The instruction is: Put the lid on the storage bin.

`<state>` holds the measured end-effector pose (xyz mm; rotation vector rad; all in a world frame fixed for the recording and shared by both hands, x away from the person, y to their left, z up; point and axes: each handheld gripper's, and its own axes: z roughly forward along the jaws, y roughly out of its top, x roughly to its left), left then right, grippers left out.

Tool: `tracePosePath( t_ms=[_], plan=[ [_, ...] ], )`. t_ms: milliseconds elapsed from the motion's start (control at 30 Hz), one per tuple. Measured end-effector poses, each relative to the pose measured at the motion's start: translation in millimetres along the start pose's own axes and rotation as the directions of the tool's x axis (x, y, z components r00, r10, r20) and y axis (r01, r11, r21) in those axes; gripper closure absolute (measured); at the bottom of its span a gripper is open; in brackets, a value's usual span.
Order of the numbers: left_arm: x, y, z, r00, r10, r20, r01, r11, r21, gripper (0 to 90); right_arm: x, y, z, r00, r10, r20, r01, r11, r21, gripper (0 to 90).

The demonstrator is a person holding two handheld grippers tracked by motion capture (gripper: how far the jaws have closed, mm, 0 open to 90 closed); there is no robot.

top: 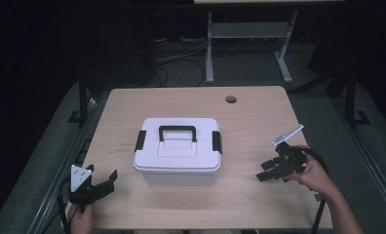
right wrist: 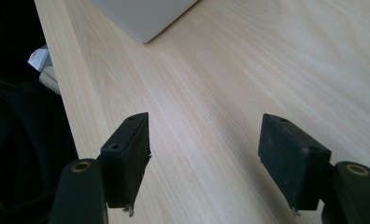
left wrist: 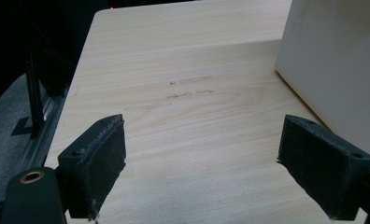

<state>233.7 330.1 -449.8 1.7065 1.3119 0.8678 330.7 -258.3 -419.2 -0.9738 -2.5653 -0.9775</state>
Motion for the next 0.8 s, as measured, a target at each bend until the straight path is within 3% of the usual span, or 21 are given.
tracePosePath(
  t_ms=[800],
  plan=[
    [0.2,0.3,0.5,1.0,0.005,0.001,-0.005,1.0,0.0,14.0,2.8,-26.4,1.2,0.9998,0.019,-0.011,-0.019,1.0,-0.019,33.5]
  ],
)
